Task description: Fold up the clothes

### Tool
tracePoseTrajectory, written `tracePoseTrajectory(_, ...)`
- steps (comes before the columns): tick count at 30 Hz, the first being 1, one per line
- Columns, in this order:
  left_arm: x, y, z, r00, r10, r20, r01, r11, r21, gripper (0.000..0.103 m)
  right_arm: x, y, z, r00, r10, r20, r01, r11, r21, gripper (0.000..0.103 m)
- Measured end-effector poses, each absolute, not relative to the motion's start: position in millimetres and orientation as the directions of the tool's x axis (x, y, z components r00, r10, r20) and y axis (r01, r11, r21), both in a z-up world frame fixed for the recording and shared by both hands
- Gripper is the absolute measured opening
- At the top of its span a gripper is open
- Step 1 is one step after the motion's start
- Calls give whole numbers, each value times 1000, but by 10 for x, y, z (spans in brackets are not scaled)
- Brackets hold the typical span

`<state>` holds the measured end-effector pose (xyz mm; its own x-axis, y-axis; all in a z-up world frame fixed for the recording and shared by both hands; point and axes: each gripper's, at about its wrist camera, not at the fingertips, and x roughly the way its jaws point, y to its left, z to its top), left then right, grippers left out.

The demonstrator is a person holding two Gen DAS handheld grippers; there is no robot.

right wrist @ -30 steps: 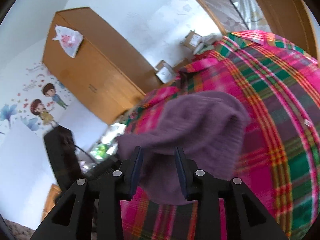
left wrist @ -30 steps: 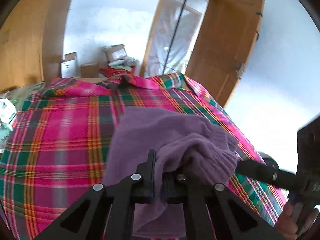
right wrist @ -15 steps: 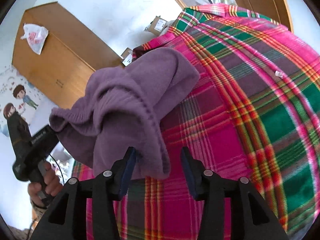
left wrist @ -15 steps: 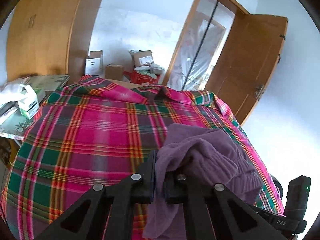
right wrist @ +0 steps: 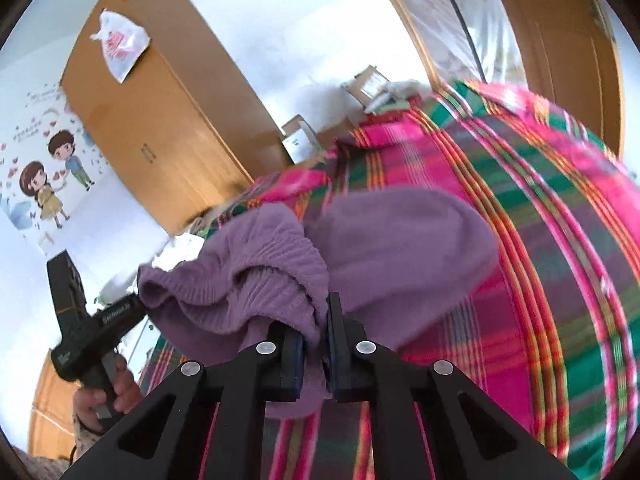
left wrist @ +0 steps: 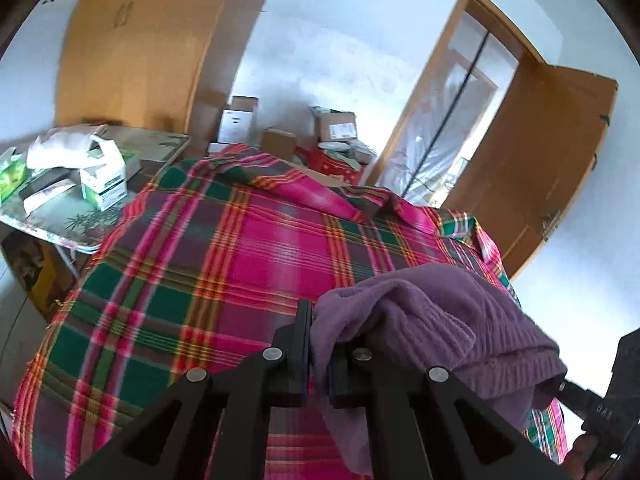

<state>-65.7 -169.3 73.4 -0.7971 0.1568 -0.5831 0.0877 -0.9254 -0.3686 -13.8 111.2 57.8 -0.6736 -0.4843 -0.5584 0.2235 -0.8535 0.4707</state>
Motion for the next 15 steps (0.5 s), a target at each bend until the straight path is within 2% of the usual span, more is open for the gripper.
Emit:
tracePoseTrajectory(7,-624,-1958,652,-793,126,-595,150,-908,-392,6,-508,798,819,-697,-472,-540,278,-872,403,10)
tracePoseTrajectory(15,-629,-2159,540,-778,104,-619,210,-887,-412,6,-974,429,903,-661,-496,-563,335,-867,370,10)
